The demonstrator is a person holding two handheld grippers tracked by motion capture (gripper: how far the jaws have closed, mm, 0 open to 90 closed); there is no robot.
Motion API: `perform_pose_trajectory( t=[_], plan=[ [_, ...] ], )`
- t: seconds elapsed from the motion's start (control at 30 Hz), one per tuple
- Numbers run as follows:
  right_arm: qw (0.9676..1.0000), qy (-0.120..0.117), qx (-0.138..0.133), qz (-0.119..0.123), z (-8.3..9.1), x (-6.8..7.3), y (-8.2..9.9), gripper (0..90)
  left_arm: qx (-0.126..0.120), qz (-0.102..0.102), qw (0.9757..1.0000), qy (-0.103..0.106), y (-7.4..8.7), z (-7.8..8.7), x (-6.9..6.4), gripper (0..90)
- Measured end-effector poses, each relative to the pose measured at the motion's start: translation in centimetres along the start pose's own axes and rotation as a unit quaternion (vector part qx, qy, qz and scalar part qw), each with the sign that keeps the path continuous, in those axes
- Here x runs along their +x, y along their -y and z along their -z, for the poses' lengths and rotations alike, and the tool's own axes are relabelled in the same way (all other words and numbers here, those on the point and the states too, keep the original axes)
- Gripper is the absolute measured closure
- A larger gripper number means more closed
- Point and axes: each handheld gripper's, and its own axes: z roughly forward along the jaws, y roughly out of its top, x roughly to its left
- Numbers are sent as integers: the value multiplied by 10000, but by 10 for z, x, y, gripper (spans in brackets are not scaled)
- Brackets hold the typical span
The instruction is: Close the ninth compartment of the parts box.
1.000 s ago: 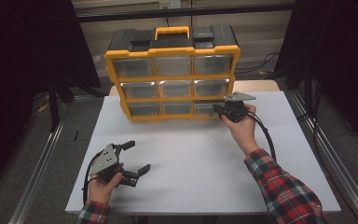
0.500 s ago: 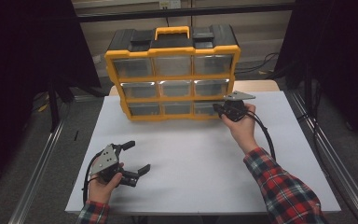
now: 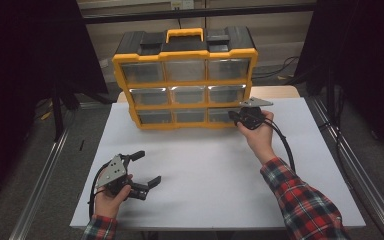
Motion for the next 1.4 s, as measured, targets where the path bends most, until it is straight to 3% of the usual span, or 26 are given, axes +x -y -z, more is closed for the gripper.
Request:
perform_pose_trajectory(
  t=[0.07, 0.1, 0.13, 0.23, 0.43, 0.47, 0.73, 0.87, 1.4],
  plan=[
    [10000, 2, -12, 11, -1, 0, 0, 900, 1, -5, 10000, 3, 0, 0, 0, 4],
    [10000, 8, -22, 19, -1, -1, 0, 900, 60, -21, 9999, -154, 0, 0, -1, 4],
    [10000, 8, -11, 9, -1, -1, -1, 900, -7, 4, 10000, 7, 0, 0, 0, 4],
    [10000, 31, -35, -28, -2, -1, -1, 900, 21, -50, 10000, 21, 0, 0, 0, 4],
    [10000, 29, -47, -22, -3, -2, -1, 900, 30, -57, 10000, 16, 0, 0, 0, 4],
    [10000, 28, -46, -21, -3, -2, -1, 900, -32, 31, 10000, 12, 0, -1, -1, 4],
    [10000, 56, -57, -27, -4, -3, -1, 900, 29, -48, 10000, 15, 0, 0, 0, 4],
    [10000, 55, -59, -44, -4, -4, -2, 900, -26, 41, 10000, 2, 0, 0, -1, 4],
    [9999, 85, -72, -38, -6, -6, -1, 900, -16, 17, 10000, -13, 0, 0, 0, 4]
  ],
)
